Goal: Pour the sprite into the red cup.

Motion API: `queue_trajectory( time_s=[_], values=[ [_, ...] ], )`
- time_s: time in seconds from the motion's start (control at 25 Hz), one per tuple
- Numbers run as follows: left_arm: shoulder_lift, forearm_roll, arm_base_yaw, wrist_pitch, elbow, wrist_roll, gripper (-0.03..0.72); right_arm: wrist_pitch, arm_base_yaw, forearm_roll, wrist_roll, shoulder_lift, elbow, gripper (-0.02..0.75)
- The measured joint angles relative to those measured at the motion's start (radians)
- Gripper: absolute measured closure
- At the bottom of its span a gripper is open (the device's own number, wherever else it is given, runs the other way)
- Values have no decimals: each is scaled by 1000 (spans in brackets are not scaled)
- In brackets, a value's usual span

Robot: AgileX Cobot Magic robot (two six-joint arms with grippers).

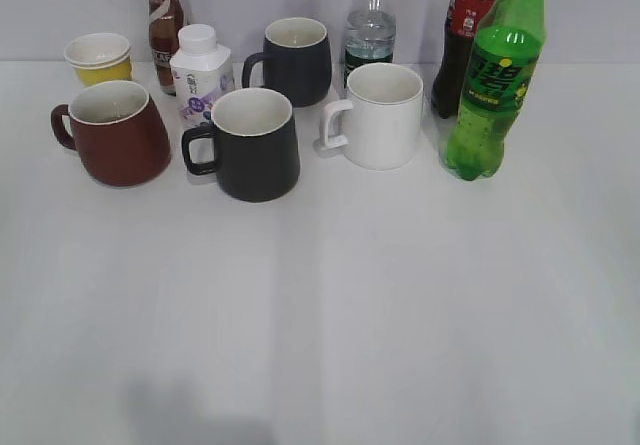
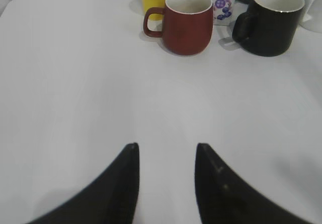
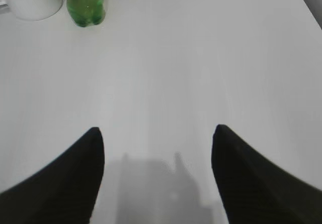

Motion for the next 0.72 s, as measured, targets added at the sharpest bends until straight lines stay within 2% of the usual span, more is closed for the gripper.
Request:
queue_trajectory(
  time_s=[0.72],
  values=[
    [0,0,0,0,0,0,396,0,0,0,0,-1,0,237]
  ],
)
